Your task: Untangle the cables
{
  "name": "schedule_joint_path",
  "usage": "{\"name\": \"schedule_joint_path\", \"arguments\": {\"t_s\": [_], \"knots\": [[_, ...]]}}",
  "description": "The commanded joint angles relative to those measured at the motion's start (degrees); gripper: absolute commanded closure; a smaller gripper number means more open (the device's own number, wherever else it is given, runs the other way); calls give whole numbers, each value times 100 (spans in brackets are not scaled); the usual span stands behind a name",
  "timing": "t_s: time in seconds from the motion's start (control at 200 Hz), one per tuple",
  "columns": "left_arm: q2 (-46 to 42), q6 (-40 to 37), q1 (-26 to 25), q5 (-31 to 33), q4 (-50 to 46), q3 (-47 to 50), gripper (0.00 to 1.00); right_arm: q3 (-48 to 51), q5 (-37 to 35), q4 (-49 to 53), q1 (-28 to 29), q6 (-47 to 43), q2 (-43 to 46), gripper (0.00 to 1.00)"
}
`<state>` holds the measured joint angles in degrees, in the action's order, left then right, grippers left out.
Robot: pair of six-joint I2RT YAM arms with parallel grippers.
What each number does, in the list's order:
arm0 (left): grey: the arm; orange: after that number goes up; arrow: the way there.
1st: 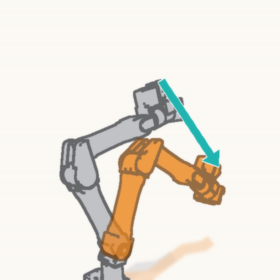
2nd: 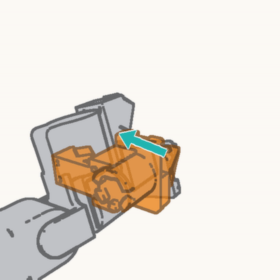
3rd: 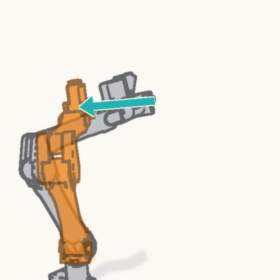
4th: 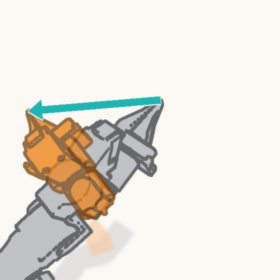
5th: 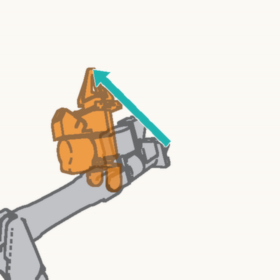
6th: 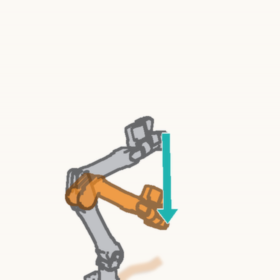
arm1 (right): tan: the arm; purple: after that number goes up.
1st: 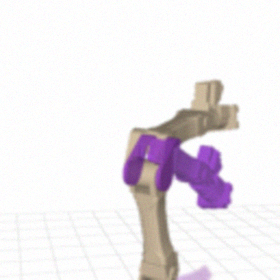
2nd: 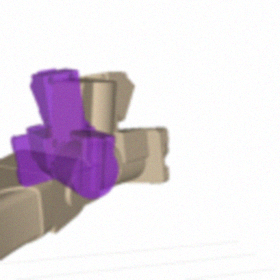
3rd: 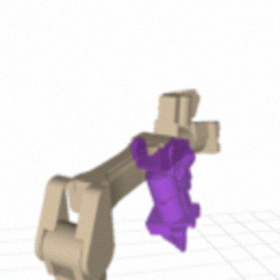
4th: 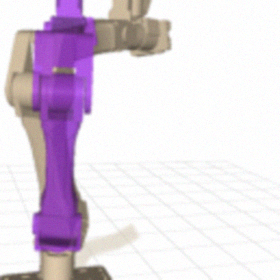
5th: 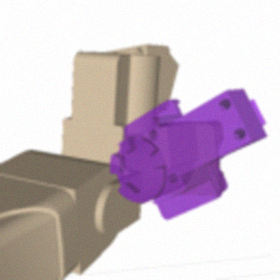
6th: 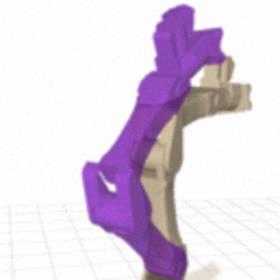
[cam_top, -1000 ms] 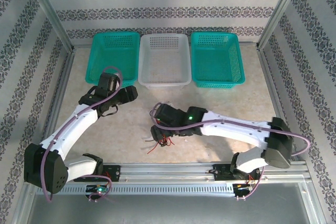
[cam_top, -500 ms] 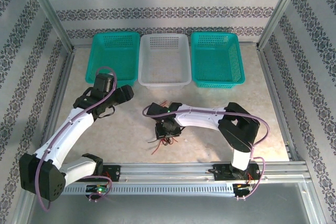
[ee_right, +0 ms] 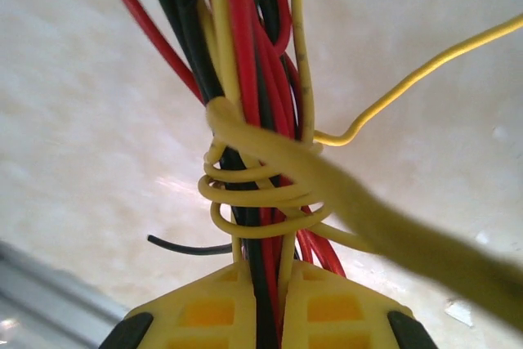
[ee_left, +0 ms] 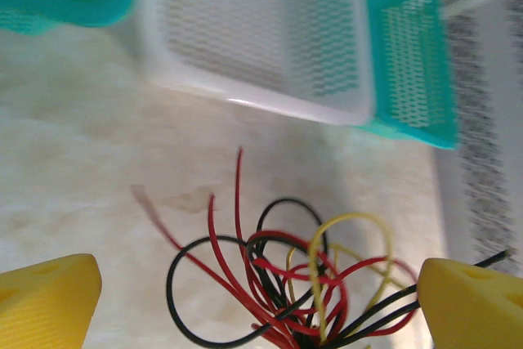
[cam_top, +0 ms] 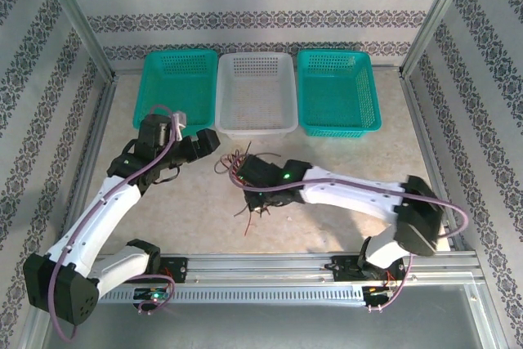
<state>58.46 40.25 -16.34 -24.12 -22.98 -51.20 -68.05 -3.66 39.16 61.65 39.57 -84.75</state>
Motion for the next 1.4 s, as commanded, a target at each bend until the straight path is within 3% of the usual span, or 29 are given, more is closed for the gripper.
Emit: {"name": "schedule_joint_path", "arguments": {"t_s": [0.0, 0.145, 0.265, 0.395, 0.69, 1.164, 1.394], "knots": [[-220, 319, 41, -1171, 1035, -74, 1, -414, -385, -211, -236, -910, 495, 92], [-240, 356, 30, -1996, 1523, -448, 1, -937, 322, -259, -662, -1352, 688, 90], [-168, -440, -54, -2290, 1116, -748, 1, -1376, 744, -199, -764, -1584, 620, 87], [17, -1009, -116, -2255, 637, -893, 1, -1695, 1064, -118, -768, -1714, 451, 87], [335, -432, -120, -2078, 1425, -720, 3, -1949, 1479, -40, -759, -1805, 299, 87], [724, 426, -117, -2665, 2575, -356, 60, -1887, 1710, -92, -651, -1912, 218, 87], [784, 664, -115, -2852, 3013, -171, 84, -1879, 1347, -108, -636, -1882, 263, 85]]}}
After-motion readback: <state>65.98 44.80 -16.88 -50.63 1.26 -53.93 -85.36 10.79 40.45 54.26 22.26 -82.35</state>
